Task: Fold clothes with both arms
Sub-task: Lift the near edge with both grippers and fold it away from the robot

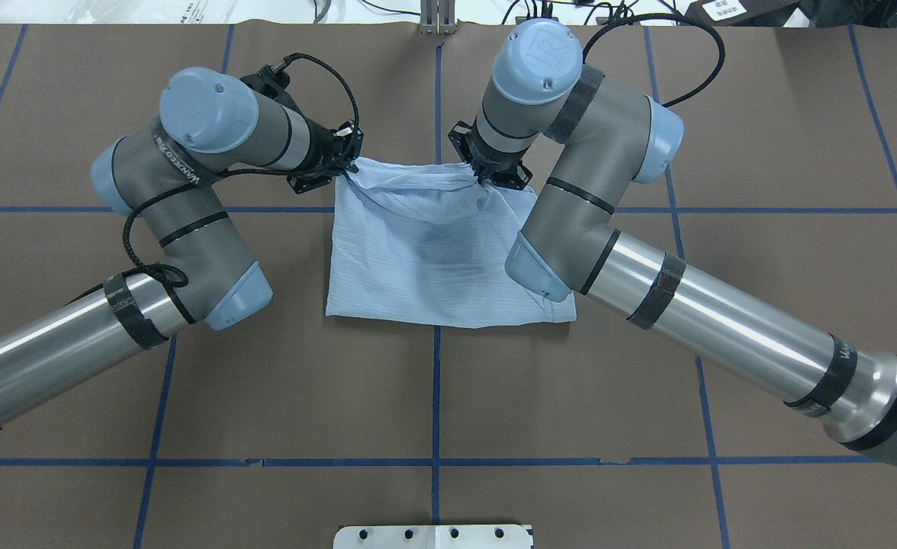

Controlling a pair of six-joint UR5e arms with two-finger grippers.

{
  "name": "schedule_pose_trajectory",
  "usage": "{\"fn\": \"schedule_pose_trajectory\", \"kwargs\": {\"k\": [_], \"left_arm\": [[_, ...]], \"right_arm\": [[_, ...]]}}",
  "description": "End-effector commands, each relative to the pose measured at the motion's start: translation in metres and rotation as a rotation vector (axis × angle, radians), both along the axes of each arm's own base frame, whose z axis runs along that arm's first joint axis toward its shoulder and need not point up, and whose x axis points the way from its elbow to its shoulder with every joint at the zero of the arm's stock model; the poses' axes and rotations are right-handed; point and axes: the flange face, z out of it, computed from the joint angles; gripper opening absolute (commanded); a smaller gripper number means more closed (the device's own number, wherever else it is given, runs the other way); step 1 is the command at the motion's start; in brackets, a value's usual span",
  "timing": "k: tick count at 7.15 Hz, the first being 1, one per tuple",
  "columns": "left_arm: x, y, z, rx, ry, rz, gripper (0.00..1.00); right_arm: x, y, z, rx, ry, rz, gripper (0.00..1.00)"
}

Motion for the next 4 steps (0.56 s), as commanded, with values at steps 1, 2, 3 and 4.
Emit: {"fn": "schedule_pose_trajectory", "kwargs": {"k": [1,2,3,4], "left_arm": [[0.0102,-0.0123,-0.0072,-0.002,0.004,-0.006,0.0],[0.0111,-0.0115,-0.0072,-0.002,0.004,-0.005,0.0],[0.01,-0.0125,-0.0045,0.009,-0.003,-0.003,0.84],[0.0031,-0.019,-0.0049,0.011,-0.004,-0.016,1.0]], "right_arm": [[-0.0006,-0.0049,0.0045,-0.007,0.008,0.005,0.0],[-0.001,-0.005,0.0052,-0.009,0.008,0.004,0.02],[-0.0009,-0.0049,0.0044,-0.005,0.004,0.004,0.99],[0.006,-0.0109,0.0043,-0.007,0.002,0.012,1.0]]}}
